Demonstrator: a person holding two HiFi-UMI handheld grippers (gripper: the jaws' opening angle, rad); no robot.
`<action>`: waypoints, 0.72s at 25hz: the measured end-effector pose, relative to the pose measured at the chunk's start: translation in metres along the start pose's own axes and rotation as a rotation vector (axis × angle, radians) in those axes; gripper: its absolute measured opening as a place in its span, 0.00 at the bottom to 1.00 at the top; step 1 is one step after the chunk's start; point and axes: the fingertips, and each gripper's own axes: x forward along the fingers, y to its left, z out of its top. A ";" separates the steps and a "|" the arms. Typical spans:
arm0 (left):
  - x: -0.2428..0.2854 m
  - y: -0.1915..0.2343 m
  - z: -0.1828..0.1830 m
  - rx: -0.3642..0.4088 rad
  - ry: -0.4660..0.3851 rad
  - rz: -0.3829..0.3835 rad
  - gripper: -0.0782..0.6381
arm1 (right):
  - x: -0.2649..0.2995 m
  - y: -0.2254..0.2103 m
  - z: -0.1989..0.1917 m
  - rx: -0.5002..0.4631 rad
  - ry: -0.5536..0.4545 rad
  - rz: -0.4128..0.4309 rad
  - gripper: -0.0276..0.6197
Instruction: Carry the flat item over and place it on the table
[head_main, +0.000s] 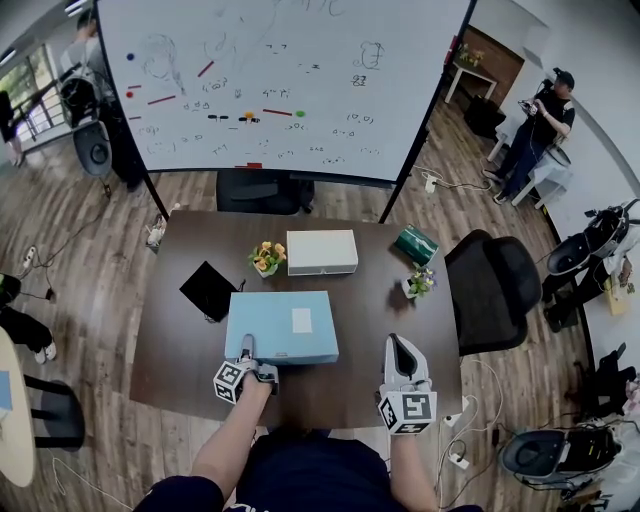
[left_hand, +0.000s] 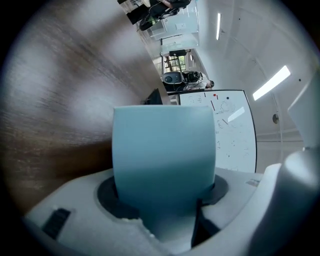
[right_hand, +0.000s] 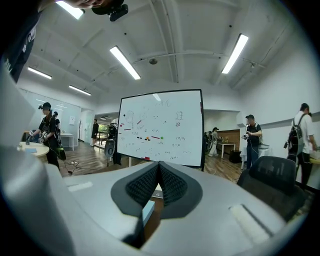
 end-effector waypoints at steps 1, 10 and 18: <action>0.003 0.002 0.000 -0.002 -0.001 0.004 0.47 | 0.000 0.001 -0.001 0.000 0.004 0.001 0.06; 0.015 0.005 -0.006 -0.034 0.028 -0.013 0.49 | 0.008 0.006 -0.009 0.009 0.020 0.020 0.06; 0.006 0.011 -0.007 -0.051 0.014 0.079 0.78 | 0.014 0.009 -0.010 0.016 0.018 0.034 0.06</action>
